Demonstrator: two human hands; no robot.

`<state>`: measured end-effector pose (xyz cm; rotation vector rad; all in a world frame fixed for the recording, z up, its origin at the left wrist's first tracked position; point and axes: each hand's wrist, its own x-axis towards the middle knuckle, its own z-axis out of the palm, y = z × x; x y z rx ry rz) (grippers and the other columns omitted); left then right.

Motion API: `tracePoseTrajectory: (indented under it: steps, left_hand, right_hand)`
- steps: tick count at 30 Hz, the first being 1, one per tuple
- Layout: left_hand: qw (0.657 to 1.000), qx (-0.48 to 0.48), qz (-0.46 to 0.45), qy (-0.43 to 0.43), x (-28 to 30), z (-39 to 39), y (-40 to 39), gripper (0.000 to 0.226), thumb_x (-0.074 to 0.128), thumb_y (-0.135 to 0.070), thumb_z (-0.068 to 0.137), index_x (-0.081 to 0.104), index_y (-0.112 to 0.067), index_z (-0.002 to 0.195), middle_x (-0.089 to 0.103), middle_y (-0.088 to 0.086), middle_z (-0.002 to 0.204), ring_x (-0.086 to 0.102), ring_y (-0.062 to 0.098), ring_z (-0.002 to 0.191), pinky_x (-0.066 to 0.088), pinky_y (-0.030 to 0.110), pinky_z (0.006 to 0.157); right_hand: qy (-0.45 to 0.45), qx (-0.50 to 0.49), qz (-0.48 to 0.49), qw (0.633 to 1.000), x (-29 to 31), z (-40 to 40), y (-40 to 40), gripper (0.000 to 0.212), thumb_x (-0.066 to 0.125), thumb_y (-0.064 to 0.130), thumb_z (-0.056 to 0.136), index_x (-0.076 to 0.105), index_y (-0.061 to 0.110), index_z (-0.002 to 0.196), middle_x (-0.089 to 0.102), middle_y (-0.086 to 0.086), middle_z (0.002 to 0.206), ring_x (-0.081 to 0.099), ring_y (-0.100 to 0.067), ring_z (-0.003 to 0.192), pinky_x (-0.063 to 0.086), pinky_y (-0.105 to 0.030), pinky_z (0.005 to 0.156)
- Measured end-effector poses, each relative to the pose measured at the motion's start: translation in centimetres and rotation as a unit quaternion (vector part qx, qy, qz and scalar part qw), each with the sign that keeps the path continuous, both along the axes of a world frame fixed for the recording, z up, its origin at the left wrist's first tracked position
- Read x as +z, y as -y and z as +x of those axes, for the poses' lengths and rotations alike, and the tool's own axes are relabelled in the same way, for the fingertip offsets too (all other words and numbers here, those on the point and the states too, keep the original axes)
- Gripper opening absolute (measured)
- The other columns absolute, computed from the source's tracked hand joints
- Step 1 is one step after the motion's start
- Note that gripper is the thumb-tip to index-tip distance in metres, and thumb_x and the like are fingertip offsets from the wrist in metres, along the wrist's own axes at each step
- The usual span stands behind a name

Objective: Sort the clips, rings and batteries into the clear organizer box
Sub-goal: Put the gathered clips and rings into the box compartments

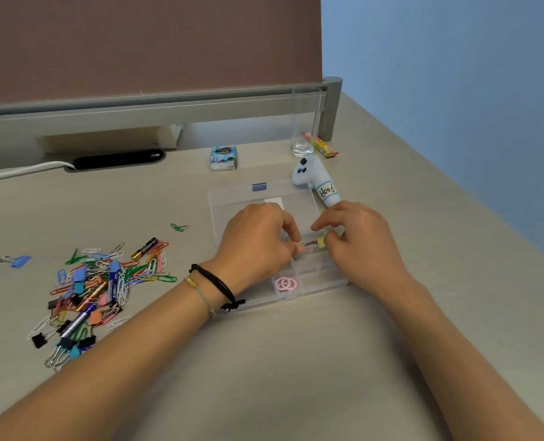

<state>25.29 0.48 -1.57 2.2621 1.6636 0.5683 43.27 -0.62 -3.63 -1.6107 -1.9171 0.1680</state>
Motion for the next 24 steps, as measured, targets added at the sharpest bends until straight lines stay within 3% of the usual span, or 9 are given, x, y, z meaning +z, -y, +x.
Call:
tracePoseTrajectory:
  steps: [4, 8, 14, 20, 24]
  left_hand:
    - [1.000, -0.005, 0.003, 0.025, -0.1, -0.4, 0.5, 0.016, 0.080, -0.044, 0.078, 0.075, -0.033, 0.087, 0.067, -0.010, 0.095, 0.062, 0.012, 0.092, 0.054, 0.037, 0.079]
    - [0.998, -0.006, 0.024, 0.050, 0.2, -2.2, 1.2, 0.011, 0.077, -0.041, 0.080, 0.074, -0.033, 0.088, 0.066, -0.010, 0.091, 0.062, 0.012, 0.090, 0.053, 0.037, 0.079]
    - [0.998, 0.007, 0.026, 0.064, 1.2, -7.3, 2.8, 0.010, 0.076, -0.040, 0.081, 0.074, -0.034, 0.089, 0.067, -0.014, 0.094, 0.061, 0.006, 0.088, 0.050, 0.031, 0.078]
    - [0.996, 0.062, 0.041, 0.056, 1.4, -15.0, 4.7, 0.012, 0.076, -0.028, 0.081, 0.073, -0.035, 0.090, 0.064, -0.016, 0.089, 0.059, 0.004, 0.082, 0.052, 0.033, 0.077]
    - [0.993, 0.112, 0.014, 0.041, 1.1, -20.2, 6.1, 0.016, 0.077, -0.028, 0.082, 0.073, -0.035, 0.096, 0.065, -0.018, 0.093, 0.060, 0.003, 0.084, 0.052, 0.031, 0.077]
  right_hand:
    - [-0.004, 0.022, 0.013, 1.000, 0.1, -0.8, 0.5, 0.031, 0.057, 0.007, 0.078, 0.076, 0.028, 0.092, 0.069, 0.012, 0.098, 0.049, -0.007, 0.082, 0.049, -0.031, 0.079]
    - [-0.021, 0.061, 0.054, 0.996, 0.9, -2.7, 1.9, 0.031, 0.052, 0.010, 0.077, 0.075, 0.026, 0.090, 0.068, 0.010, 0.094, 0.060, -0.015, 0.091, 0.052, -0.038, 0.076]
    - [-0.004, 0.141, 0.092, 0.986, 2.7, -7.7, 3.5, 0.025, 0.056, 0.009, 0.078, 0.074, 0.021, 0.091, 0.068, 0.007, 0.092, 0.059, -0.020, 0.085, 0.049, -0.040, 0.072]
    - [0.048, 0.202, -0.018, 0.978, 4.0, -13.9, 3.5, 0.032, 0.056, 0.015, 0.078, 0.073, 0.029, 0.099, 0.067, 0.011, 0.095, 0.061, -0.014, 0.085, 0.051, -0.038, 0.076]
    - [0.139, 0.213, -0.116, 0.960, 3.9, -18.1, 3.2, 0.039, 0.062, 0.020, 0.082, 0.067, 0.031, 0.120, 0.065, 0.006, 0.116, 0.061, -0.018, 0.103, 0.048, -0.034, 0.089]
